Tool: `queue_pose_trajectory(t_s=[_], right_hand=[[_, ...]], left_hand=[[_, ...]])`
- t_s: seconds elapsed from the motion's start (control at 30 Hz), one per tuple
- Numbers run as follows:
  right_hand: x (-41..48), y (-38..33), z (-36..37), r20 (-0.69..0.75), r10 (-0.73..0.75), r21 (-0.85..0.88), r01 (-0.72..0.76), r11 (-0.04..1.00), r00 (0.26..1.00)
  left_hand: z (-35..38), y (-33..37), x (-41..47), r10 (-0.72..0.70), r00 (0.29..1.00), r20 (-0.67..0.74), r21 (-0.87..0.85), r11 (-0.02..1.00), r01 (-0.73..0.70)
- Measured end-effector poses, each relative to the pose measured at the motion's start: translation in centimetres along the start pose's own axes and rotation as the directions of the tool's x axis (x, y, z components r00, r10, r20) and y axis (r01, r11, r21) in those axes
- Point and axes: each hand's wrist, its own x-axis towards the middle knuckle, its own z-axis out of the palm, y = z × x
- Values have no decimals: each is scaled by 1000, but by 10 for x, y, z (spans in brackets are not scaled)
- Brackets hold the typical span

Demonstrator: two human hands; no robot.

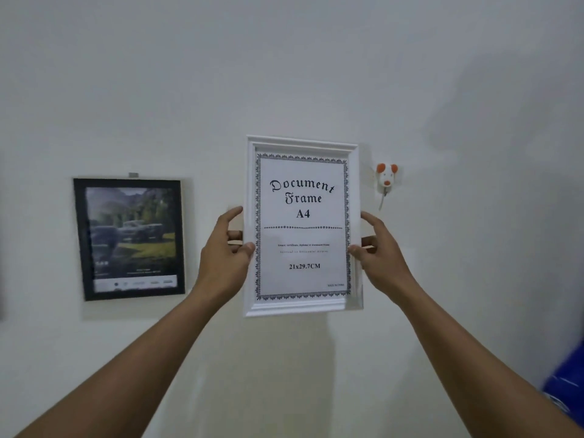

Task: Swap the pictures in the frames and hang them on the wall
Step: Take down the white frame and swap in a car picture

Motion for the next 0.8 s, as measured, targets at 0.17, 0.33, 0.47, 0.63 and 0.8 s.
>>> queue_pose_trajectory(t_s=[0.17, 0.33, 0.47, 0.63, 0.8], right_hand=[[-67, -43, 17, 103, 22, 63, -28, 998, 994], [-157, -87, 65, 182, 93, 137, -118, 983, 979], [-234, -104, 121, 237, 173, 196, -221, 955, 956], [-324, -98, 198, 322, 318, 180, -387, 904, 892], [-391, -82, 263, 402, 450, 130, -537, 834, 797]], left_hand=[[-70, 7, -47, -56, 996, 67, -110, 992, 64], [-165, 2, -110, -164, 982, 91, -158, 972, 177], [-243, -16, -172, -321, 945, 68, -214, 920, 328], [-331, -55, -250, -496, 819, 289, -129, 827, 546], [-387, -97, -306, -650, 650, 394, -24, 699, 715]])
